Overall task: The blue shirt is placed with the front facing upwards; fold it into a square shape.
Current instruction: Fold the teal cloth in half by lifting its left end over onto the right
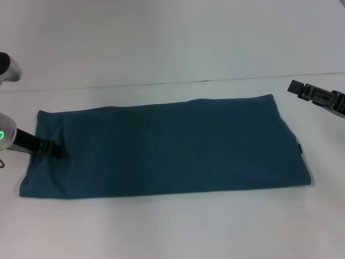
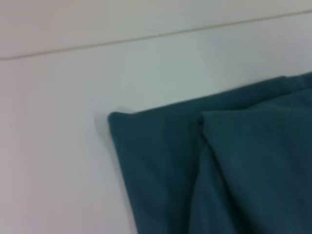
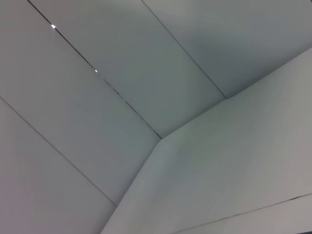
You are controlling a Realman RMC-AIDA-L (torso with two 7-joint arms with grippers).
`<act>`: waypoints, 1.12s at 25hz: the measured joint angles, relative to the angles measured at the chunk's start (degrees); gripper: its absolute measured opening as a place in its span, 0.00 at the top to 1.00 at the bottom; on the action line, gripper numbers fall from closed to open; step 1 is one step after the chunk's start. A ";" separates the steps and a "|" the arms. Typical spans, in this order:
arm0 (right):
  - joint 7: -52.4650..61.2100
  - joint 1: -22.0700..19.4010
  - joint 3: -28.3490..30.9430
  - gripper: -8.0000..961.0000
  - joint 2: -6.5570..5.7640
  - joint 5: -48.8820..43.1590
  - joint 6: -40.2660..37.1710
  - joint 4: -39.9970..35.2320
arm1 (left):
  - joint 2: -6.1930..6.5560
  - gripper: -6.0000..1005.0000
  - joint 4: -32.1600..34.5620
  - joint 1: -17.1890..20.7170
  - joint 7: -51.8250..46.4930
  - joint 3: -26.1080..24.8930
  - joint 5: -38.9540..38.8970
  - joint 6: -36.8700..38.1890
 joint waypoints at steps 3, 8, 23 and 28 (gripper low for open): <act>0.03 0.00 0.00 0.22 0.00 0.05 -0.05 0.00 | 0.03 0.31 0.09 0.17 -0.01 -0.19 0.02 -0.41; 0.09 -0.06 0.00 0.22 0.00 0.10 -0.10 0.00 | 0.05 0.31 0.24 0.72 -0.09 -0.33 0.05 -1.54; 0.59 -0.09 0.00 0.22 0.00 0.12 -0.39 0.00 | 0.08 0.31 -0.34 1.20 -0.57 -0.35 0.05 -1.45; 0.60 -0.09 0.01 0.22 0.00 0.16 -0.54 0.00 | 0.14 0.31 -0.37 1.46 -0.59 -0.35 0.05 -1.41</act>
